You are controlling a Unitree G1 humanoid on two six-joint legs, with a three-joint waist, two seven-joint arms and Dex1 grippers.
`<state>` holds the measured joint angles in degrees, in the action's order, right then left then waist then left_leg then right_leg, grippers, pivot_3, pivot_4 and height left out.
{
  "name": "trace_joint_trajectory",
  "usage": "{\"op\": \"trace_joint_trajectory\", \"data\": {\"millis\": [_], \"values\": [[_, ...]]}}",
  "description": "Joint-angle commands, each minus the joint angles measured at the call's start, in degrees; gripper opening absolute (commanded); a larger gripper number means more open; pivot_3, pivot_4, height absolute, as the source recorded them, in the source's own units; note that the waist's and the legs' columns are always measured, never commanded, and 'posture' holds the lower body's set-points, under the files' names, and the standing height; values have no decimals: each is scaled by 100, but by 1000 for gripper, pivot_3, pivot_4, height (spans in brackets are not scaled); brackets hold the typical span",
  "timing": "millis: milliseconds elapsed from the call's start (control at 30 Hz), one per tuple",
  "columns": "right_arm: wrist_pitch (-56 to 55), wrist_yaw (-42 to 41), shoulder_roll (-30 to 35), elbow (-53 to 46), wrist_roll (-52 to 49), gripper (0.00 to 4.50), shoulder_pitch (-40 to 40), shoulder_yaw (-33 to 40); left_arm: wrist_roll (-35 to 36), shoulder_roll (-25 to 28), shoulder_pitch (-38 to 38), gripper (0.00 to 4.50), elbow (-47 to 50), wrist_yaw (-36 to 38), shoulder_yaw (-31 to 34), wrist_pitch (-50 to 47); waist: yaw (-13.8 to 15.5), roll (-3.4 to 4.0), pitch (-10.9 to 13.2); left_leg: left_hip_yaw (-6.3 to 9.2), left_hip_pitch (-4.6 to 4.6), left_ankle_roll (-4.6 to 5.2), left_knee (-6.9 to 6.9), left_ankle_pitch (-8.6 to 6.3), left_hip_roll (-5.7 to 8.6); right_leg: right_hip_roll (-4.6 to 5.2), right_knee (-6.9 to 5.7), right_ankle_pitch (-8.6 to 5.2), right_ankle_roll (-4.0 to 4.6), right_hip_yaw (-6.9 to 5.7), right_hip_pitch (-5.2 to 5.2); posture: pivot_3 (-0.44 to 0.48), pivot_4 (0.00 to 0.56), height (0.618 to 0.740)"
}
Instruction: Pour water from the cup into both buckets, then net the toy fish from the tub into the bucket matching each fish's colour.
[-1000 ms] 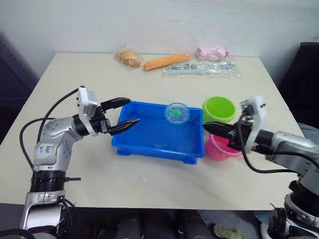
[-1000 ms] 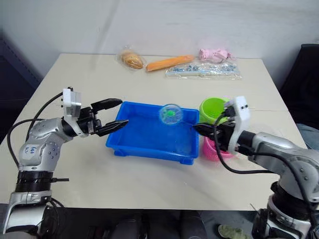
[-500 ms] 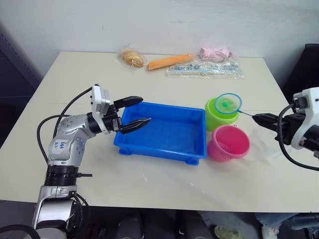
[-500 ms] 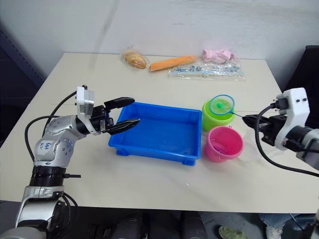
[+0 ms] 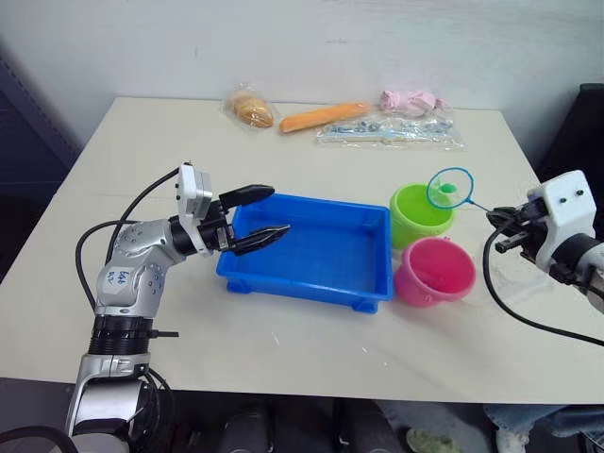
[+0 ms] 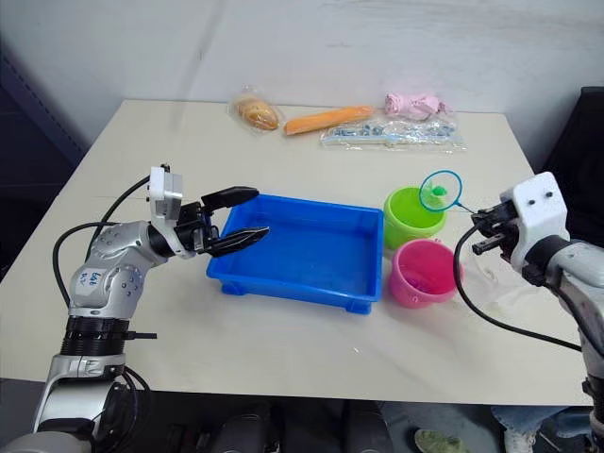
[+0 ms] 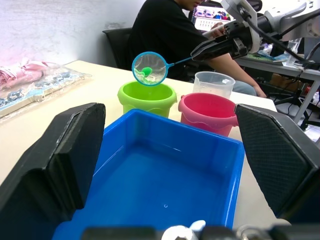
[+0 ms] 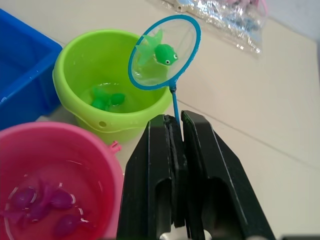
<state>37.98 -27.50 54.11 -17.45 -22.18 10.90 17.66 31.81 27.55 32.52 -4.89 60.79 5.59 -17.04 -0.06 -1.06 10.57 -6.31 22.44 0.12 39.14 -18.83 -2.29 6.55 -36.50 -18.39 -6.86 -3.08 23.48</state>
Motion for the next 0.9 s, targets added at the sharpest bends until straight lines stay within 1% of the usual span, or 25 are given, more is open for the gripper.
{"op": "trace_joint_trajectory", "data": {"millis": [33, 167, 233, 300, 367, 433, 533, 700, 733, 767, 900], "values": [[-930, -92, 229, -85, 760, 0, -135, -91, 42, -13, -6, 4445, 183, 6, 44, 88, 0, 0, 0, -1, 0, 0, 0, 0, 0, 0, 2, 0, 0, 0, 0, 0, 150, 740], [-2171, -83, 449, 24, 1771, 0, -495, -352, 60, -50, 1, 4445, 169, 7, 42, 93, 0, 0, 0, -1, -2, -1, 1, 0, 1, -1, 3, 0, 0, 0, -2, 0, 150, 740], [-2711, -75, 413, 99, 2021, 0, -595, -365, 55, -62, 0, 4445, 160, 12, 39, 101, 0, 0, 0, -4, -3, -2, 1, 1, 1, 0, 4, 0, 0, 0, -2, 0, 150, 740], [-3027, 27, 446, 218, 2423, 0, -676, -419, 51, -74, 4, 4445, 151, 13, 36, 106, -1, 0, 0, -10, -3, -2, 3, 1, 2, 1, 3, 0, -1, 1, -3, 0, 150, 740], [-3584, 224, 565, 423, 3013, 0, -771, -507, 5, -87, 16, 4445, 123, -9, 34, 167, -3, 0, 0, -18, -5, -3, 3, 2, 1, 0, 4, 0, -1, 1, -4, 0, 150, 740], [-3986, 389, 523, 587, 3301, 0, -756, -534, -40, -93, 19, 4445, 74, -4, 36, 240, -4, 0, 0, -32, -6, -4, 4, 2, 1, 1, 4, 0, -1, 2, -3, 0, 150, 740], [-4527, 707, 617, 830, 3997, 0, -669, -663, -34, -99, 22, 4445, 37, 28, 36, 263, -16, 0, 0, -43, -8, -6, 4, 4, -1, 0, 3, 0, -1, 4, -3, 0, 150, 740], [-5242, 1227, 703, 1109, 4843, 0, -558, -738, -26, -117, 55, 4445, 0, 60, 29, 288, -15, 0, 0, -45, -12, -11, 4, 6, -5, -1, 1, 0, -1, 6, -4, 0, 150, 740], [-5354, 1234, 701, 1148, 4898, 0, -544, -756, -24, -122, 63, 4445, -6, 64, 28, 292, -15, 0, 0, -46, -12, -12, 5, 6, -5, -1, 1, 0, -1, 6, -3, 0, 150, 740], [-5489, 1368, 796, 1148, 5247, 0, -570, -818, -22, -128, 70, 4445, -12, 69, 27, 297, -15, 0, 0, -47, -12, -12, 5, 7, -5, 0, 0, 0, -1, 7, -3, 0, 150, 740], [-5780, 1471, 810, 1309, 5675, 0, -621, -1032, -24, -172, 82, 4445, -43, 83, 18, 321, -17, 0, 0, -49, -12, -13, 6, 7, -12, -3, 1, 0, 0, 6, -6, 0, 150, 740]]}}
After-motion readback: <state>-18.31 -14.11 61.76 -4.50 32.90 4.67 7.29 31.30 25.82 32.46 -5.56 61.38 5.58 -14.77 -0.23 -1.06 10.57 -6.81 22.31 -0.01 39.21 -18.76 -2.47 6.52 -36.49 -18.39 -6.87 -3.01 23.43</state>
